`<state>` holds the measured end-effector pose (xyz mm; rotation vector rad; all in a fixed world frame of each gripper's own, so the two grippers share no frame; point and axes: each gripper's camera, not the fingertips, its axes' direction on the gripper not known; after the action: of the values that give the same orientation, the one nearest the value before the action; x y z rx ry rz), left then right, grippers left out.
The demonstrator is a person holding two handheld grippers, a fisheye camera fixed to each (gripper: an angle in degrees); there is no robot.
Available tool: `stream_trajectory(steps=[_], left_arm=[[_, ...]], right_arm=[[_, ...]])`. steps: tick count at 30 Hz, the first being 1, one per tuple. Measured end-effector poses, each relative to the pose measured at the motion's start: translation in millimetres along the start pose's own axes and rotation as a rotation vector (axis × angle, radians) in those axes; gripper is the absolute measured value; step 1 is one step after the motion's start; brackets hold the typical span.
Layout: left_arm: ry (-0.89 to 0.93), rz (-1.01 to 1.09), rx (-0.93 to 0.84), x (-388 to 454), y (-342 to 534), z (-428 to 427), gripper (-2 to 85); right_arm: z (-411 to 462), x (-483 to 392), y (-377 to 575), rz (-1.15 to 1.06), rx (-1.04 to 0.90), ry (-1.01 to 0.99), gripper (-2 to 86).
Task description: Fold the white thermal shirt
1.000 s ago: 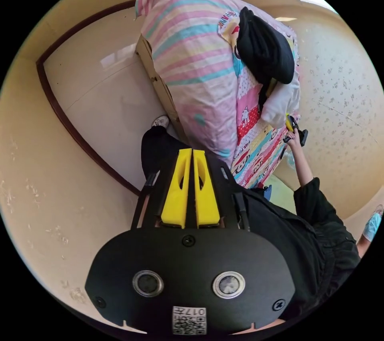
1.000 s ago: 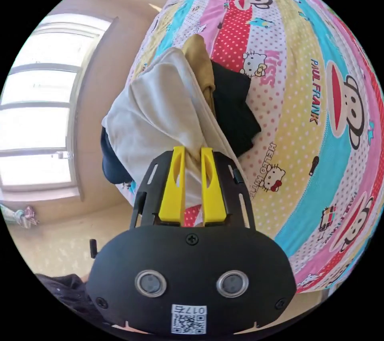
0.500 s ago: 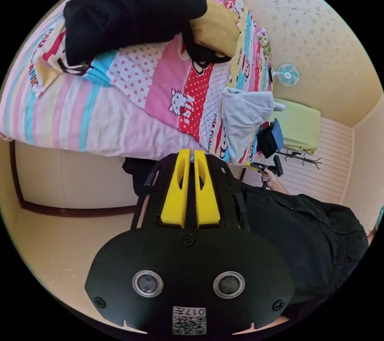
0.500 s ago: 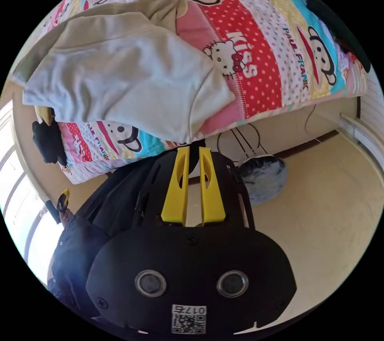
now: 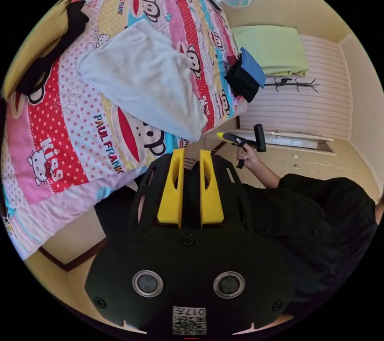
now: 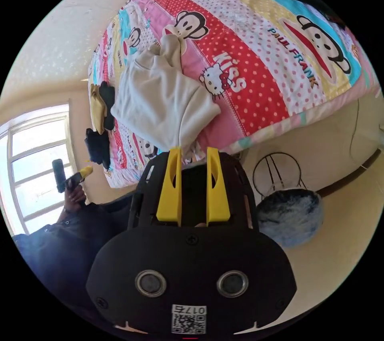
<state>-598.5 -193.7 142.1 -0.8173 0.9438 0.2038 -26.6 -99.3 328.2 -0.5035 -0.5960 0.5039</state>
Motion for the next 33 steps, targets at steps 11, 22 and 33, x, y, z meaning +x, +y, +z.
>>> stream_trajectory(steps=[11, 22, 33], left_arm=[[0.017, -0.078, 0.051, 55, -44, -6, 10.6], [0.002, -0.226, -0.032, 50, -124, 19, 13.4], [0.293, 0.378, 0.353, 142, -29, -159, 3.2]], right_arm=[[36, 13, -33, -0.213, -0.135, -0.553, 5.1], [-20, -140, 65, -0.871, -0.512, -0.864, 1.6], [-254, -124, 58, -1.101, -0.014, -0.924, 2.2]])
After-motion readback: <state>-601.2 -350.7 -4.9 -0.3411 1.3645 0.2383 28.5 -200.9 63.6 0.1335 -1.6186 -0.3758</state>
